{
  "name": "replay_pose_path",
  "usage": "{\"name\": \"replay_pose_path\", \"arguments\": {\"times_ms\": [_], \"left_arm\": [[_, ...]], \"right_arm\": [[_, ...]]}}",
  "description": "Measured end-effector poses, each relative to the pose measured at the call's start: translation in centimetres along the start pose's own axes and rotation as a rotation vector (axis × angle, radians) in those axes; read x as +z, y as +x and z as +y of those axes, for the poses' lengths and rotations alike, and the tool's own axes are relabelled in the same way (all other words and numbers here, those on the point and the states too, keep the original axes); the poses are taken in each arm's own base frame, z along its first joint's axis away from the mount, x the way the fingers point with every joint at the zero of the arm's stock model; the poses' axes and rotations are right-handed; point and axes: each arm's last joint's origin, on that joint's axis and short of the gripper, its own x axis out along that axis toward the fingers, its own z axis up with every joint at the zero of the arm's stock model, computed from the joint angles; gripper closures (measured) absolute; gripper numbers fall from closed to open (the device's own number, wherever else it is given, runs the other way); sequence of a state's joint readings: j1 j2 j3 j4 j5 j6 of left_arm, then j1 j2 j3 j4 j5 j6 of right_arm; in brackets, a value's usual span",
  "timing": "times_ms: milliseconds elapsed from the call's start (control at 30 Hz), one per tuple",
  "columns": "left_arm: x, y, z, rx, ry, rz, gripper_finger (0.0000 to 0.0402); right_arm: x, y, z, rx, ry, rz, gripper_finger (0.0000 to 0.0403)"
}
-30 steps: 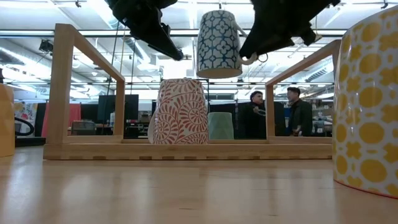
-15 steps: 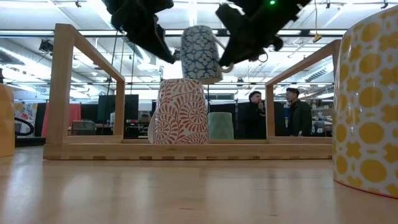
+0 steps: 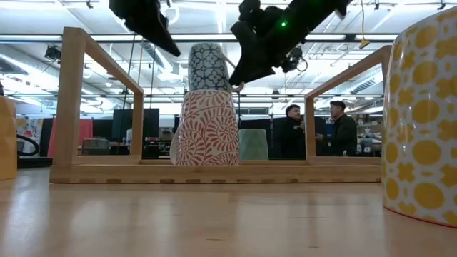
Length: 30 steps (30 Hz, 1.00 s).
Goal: Place coffee mugs
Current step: Put the blue patterned mug on the shelf
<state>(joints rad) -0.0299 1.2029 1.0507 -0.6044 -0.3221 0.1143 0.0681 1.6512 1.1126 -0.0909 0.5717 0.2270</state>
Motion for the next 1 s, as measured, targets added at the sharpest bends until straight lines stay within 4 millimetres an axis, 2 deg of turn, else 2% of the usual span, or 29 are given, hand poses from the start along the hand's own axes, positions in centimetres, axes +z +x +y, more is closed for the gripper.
{"name": "replay_pose_path", "arguments": {"times_ms": [200, 333, 567, 1000], "left_arm": [[-0.1, -0.8, 0.3, 0.002, -0.005, -0.017, 0.018], [-0.2, -0.9, 0.3, 0.0, -0.003, -0.01, 0.018], [-0.1, -1.0, 0.3, 0.001, -0.006, -0.017, 0.018], [-0.1, -0.9, 0.3, 0.0, -0.006, -0.019, 0.018]], "right_arm": [[-0.4, 2.1, -0.8, 0.031, -0.004, 0.022, 0.0327], [-1.7, 4.1, -0.3, 0.071, -0.029, 0.062, 0.0327], [-3.6, 6.4, 0.2, 0.07, -0.041, 0.107, 0.0327], [-5.1, 7.6, 0.2, 0.095, -0.055, 0.182, 0.0327]]}}
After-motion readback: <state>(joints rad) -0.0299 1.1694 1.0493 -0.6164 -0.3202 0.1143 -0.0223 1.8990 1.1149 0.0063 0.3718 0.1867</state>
